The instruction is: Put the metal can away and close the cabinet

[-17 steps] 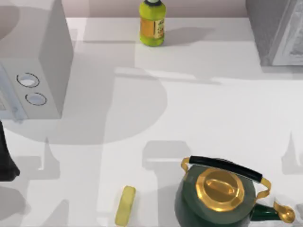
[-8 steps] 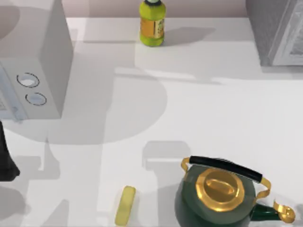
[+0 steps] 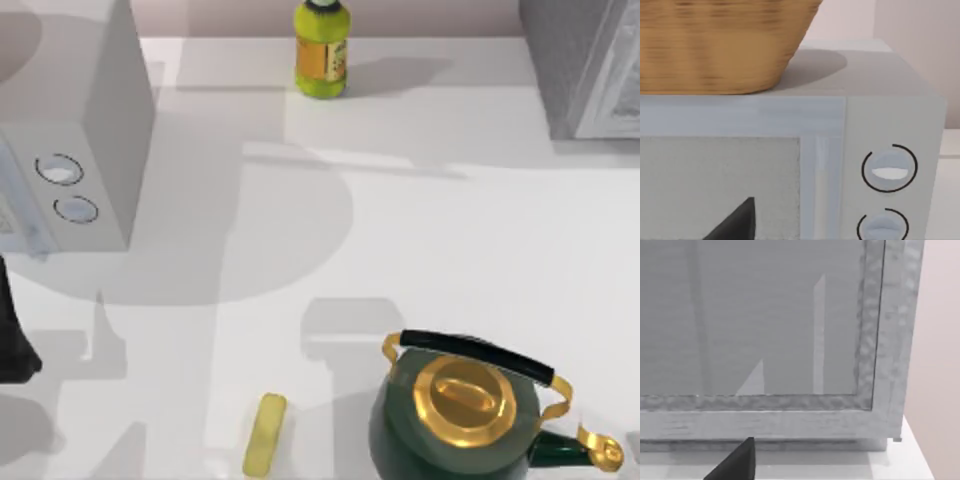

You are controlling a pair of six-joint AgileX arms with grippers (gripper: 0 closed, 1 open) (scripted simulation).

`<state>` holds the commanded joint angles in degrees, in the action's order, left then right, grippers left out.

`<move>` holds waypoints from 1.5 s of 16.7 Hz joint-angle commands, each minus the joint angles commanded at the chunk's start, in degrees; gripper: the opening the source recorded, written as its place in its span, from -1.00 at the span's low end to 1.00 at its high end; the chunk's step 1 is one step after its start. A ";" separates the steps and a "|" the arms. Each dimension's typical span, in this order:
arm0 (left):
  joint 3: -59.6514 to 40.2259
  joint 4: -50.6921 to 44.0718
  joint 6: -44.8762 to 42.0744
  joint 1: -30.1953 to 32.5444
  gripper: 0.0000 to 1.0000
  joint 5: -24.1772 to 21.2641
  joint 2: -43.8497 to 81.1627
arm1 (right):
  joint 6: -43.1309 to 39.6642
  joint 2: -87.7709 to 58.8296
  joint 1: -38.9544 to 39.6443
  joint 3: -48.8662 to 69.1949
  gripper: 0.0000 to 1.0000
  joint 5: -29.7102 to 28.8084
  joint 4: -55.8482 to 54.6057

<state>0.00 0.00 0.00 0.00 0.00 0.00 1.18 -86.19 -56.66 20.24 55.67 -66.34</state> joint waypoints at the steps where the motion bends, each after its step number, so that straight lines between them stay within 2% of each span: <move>1: 0.00 0.00 0.00 0.00 1.00 0.00 0.00 | 0.07 -1.53 -1.15 0.46 1.00 1.22 -1.36; 9: 0.00 0.00 0.00 0.00 1.00 0.00 0.00 | -0.11 -2.41 -1.84 1.28 1.00 2.22 -1.78; 13: 0.00 0.00 0.00 0.00 1.00 0.00 0.00 | -1.49 -0.99 -2.06 9.45 1.00 3.48 5.50; 17: 0.00 0.00 0.00 0.00 1.00 0.00 0.00 | -1.79 1.05 -2.88 26.12 1.00 4.57 22.16; 25: 0.00 0.00 0.00 0.00 1.00 0.00 0.00 | -0.75 6.43 -3.58 63.75 1.00 4.35 70.35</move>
<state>0.00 0.00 0.00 0.00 0.00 0.00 0.42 -79.76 -60.23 84.00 60.01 4.01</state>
